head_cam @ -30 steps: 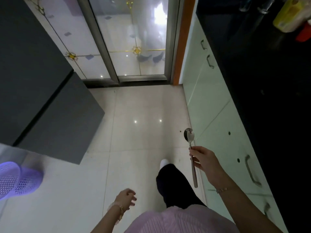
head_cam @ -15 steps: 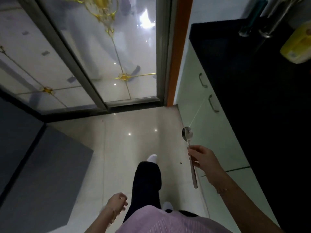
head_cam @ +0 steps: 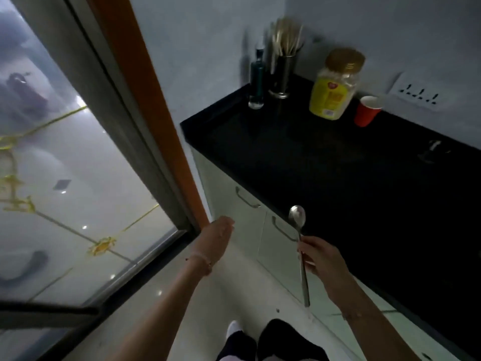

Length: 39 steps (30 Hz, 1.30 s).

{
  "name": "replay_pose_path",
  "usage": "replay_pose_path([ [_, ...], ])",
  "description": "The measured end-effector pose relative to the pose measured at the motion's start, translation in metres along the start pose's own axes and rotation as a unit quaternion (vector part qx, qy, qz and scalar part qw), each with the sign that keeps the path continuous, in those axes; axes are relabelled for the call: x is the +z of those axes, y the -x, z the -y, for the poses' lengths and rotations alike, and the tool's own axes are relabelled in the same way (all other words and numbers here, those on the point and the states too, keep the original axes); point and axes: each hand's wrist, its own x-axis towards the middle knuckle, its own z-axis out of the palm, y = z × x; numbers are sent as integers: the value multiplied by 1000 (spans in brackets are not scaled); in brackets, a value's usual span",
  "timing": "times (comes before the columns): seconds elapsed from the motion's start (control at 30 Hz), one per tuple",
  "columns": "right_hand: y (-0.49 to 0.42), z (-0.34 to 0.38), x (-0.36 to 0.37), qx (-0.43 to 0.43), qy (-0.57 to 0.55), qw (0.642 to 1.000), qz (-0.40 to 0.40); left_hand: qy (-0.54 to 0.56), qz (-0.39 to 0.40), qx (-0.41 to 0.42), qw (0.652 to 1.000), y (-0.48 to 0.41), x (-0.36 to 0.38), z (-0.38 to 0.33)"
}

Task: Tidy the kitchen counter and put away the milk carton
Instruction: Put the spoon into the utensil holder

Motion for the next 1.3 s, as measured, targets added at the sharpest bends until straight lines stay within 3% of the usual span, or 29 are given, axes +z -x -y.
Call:
replay_pose_path([
  [0.23, -50, 31, -16, 2, -35, 995, -89, -250, 59, 187, 948, -111, 20, -54],
  [0.47, -109, 47, -35, 30, -54, 990, -128, -422, 151, 198, 872, -171, 54, -51],
  [0.7, -156, 72, -47, 49, -53, 989, -126, -389, 122, 272, 871, -185, 47, -47],
  [0.8, -175, 97, -44, 35, -41, 990, -128, -355, 122, 272, 886, -203, 42, -61],
  [1.0, -223, 156, -30, -6, -25, 992, -124, -351, 36, 260, 899, -263, 24, -80],
  [1.17, -266, 215, -10, -46, -33, 991, -124, -338, 41, 231, 911, -314, 1, -79],
  [1.3, -296, 268, 8, -125, -62, 983, -121, -344, 43, 214, 913, -346, -17, -78],
])
